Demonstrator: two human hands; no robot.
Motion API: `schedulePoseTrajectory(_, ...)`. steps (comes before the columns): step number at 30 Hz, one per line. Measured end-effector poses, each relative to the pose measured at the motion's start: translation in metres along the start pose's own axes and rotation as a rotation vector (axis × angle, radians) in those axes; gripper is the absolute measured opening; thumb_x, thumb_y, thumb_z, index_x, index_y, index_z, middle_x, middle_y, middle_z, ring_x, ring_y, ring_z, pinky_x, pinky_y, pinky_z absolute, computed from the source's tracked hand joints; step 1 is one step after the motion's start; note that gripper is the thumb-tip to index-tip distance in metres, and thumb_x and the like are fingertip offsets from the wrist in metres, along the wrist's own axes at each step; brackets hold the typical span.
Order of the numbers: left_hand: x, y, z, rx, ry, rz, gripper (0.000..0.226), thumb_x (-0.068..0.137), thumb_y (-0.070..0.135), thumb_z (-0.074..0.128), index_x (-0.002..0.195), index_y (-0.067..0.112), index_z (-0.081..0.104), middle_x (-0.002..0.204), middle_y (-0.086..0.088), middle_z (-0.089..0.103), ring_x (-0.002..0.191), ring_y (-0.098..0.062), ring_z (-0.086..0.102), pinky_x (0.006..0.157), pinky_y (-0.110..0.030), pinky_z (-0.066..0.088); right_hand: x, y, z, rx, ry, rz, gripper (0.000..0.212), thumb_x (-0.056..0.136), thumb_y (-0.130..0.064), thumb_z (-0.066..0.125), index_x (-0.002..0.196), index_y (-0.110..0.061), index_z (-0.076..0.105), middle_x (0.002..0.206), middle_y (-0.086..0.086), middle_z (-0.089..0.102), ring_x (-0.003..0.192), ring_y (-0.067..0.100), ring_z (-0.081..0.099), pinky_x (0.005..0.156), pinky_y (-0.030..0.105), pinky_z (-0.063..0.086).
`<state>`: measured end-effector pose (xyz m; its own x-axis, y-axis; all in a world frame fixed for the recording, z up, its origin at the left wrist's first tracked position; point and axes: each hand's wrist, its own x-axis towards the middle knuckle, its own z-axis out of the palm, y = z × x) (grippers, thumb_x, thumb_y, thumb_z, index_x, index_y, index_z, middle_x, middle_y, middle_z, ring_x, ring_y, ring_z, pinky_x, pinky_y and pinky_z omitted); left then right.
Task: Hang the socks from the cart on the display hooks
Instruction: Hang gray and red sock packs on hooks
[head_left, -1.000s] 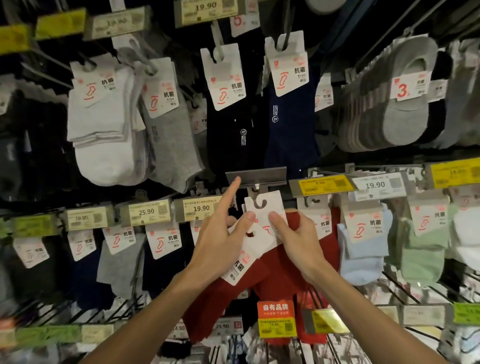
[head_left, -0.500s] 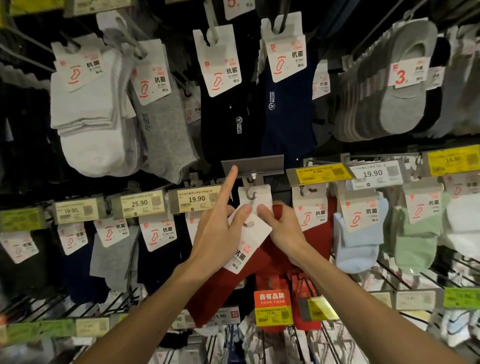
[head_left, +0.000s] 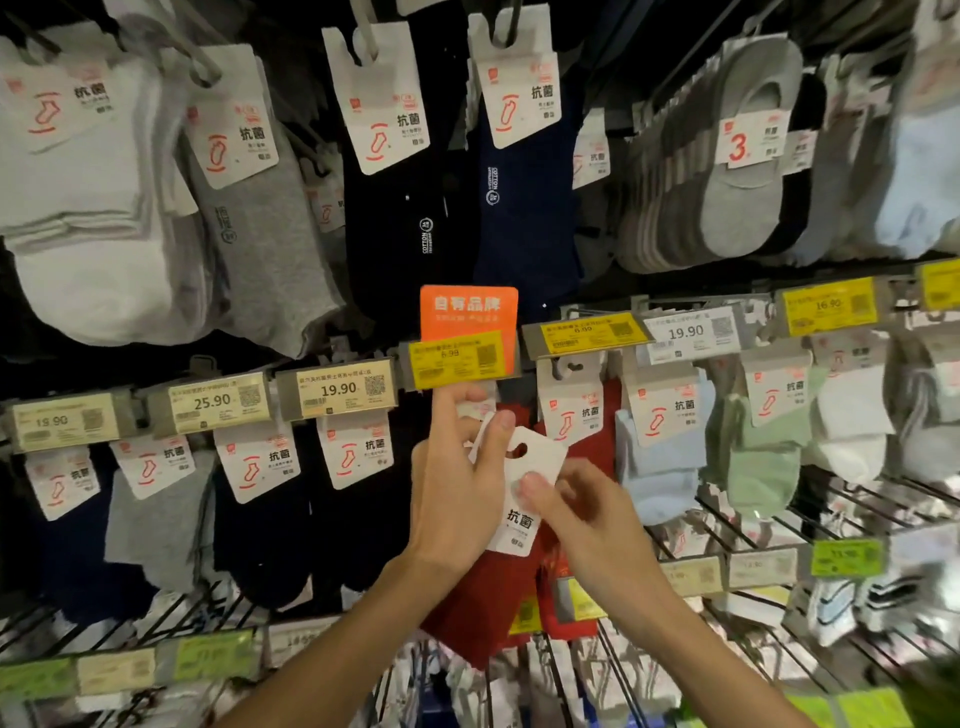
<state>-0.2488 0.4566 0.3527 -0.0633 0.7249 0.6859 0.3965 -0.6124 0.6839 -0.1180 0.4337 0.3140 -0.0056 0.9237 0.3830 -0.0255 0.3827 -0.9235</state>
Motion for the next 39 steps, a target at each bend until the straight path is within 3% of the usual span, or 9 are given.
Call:
schedulePoseTrajectory(4, 0.001, 0.005, 0.03, -0.026, -0.04, -0.026, 0.009, 0.1, 0.026, 0.057, 0.099, 0.034, 0.052, 0.07, 0.002, 0.069, 0.047, -0.008, 0.057, 0.048, -0.036, 0.047, 0.003, 0.006, -0.021, -0.032, 0.081, -0.024, 0.014, 0.092, -0.029, 0.066, 0.101, -0.02, 0.07, 0.081, 0.005, 0.074, 0.068, 0.012, 0.065, 0.058, 0.029, 0.048)
schedulePoseTrajectory(8, 0.018, 0.01, 0.049, -0.113, -0.143, -0.199, 0.024, 0.1, 0.021, 0.058, 0.123, 0.026, 0.052, 0.081, -0.006, 0.071, 0.054, -0.013, 0.061, 0.048, -0.028, 0.049, 0.018, 0.002, -0.045, 0.006, 0.246, -0.017, 0.011, 0.091, -0.021, 0.07, 0.095, -0.015, 0.061, 0.068, 0.002, 0.073, 0.062, 0.012, 0.069, 0.052, 0.025, 0.051)
schedulePoseTrajectory(10, 0.022, 0.013, 0.056, -0.15, -0.196, -0.251, 0.036, 0.098, 0.019, 0.061, 0.129, 0.032, 0.048, 0.091, -0.006, 0.07, 0.071, -0.016, 0.069, 0.063, -0.035, 0.06, 0.026, -0.002, -0.053, -0.002, 0.271, -0.042, 0.014, 0.092, -0.016, 0.069, 0.098, -0.016, 0.056, 0.065, -0.001, 0.073, 0.06, 0.008, 0.069, 0.049, 0.02, 0.049)
schedulePoseTrajectory(14, 0.025, 0.017, 0.06, -0.18, -0.224, -0.188, 0.029, 0.098, 0.012, 0.059, 0.111, 0.037, 0.052, 0.092, 0.001, 0.071, 0.082, -0.025, 0.07, 0.07, -0.054, 0.058, 0.039, -0.005, -0.059, -0.085, 0.293, -0.12, 0.015, 0.093, -0.018, 0.069, 0.1, -0.019, 0.056, 0.073, -0.002, 0.072, 0.064, 0.003, 0.068, 0.054, 0.019, 0.051)
schedulePoseTrajectory(19, 0.037, 0.013, 0.062, -0.149, -0.202, -0.184, 0.023, 0.099, 0.013, 0.058, 0.117, 0.027, 0.057, 0.104, 0.013, 0.068, 0.085, 0.004, 0.066, 0.07, -0.019, 0.057, 0.054, -0.003, -0.054, -0.159, 0.324, -0.189, 0.015, 0.092, -0.021, 0.07, 0.099, -0.026, 0.058, 0.076, -0.007, 0.065, 0.062, -0.002, 0.061, 0.056, 0.012, 0.044)
schedulePoseTrajectory(22, 0.039, 0.01, 0.063, -0.107, -0.163, -0.129, 0.018, 0.099, 0.015, 0.056, 0.111, 0.028, 0.057, 0.097, 0.007, 0.069, 0.08, -0.007, 0.068, 0.062, -0.023, 0.056, 0.061, -0.003, -0.049, -0.139, 0.357, -0.221, 0.014, 0.093, -0.019, 0.07, 0.103, -0.019, 0.06, 0.085, -0.009, 0.067, 0.071, -0.007, 0.062, 0.062, 0.008, 0.044)
schedulePoseTrajectory(30, 0.037, 0.001, 0.064, 0.062, -0.094, 0.161, 0.067, 0.101, 0.023, 0.053, 0.129, 0.074, 0.021, 0.1, 0.007, 0.067, 0.075, -0.01, 0.063, 0.066, -0.029, 0.054, 0.073, -0.001, -0.043, -0.159, 0.418, -0.275, 0.02, 0.092, -0.026, 0.071, 0.106, -0.019, 0.058, 0.076, -0.014, 0.061, 0.07, -0.004, 0.058, 0.066, 0.012, 0.043)
schedulePoseTrajectory(34, 0.043, -0.001, 0.066, 0.17, -0.076, 0.216, 0.079, 0.102, 0.026, 0.053, 0.141, 0.071, 0.0, 0.07, 0.008, 0.054, 0.057, -0.012, 0.054, 0.053, -0.032, 0.047, 0.077, 0.0, -0.043, -0.238, 0.441, -0.299, 0.016, 0.093, -0.029, 0.069, 0.105, -0.022, 0.059, 0.082, -0.015, 0.061, 0.077, -0.001, 0.057, 0.072, 0.02, 0.044)
schedulePoseTrajectory(39, 0.042, -0.006, 0.068, 0.234, -0.086, 0.201, 0.087, 0.101, 0.029, 0.054, 0.137, 0.073, -0.012, 0.074, 0.002, 0.056, 0.06, -0.012, 0.056, 0.059, -0.038, 0.054, 0.076, 0.005, -0.049, -0.308, 0.436, -0.311, 0.021, 0.095, -0.028, 0.067, 0.111, -0.015, 0.061, 0.082, -0.019, 0.061, 0.074, -0.009, 0.056, 0.066, 0.008, 0.04)
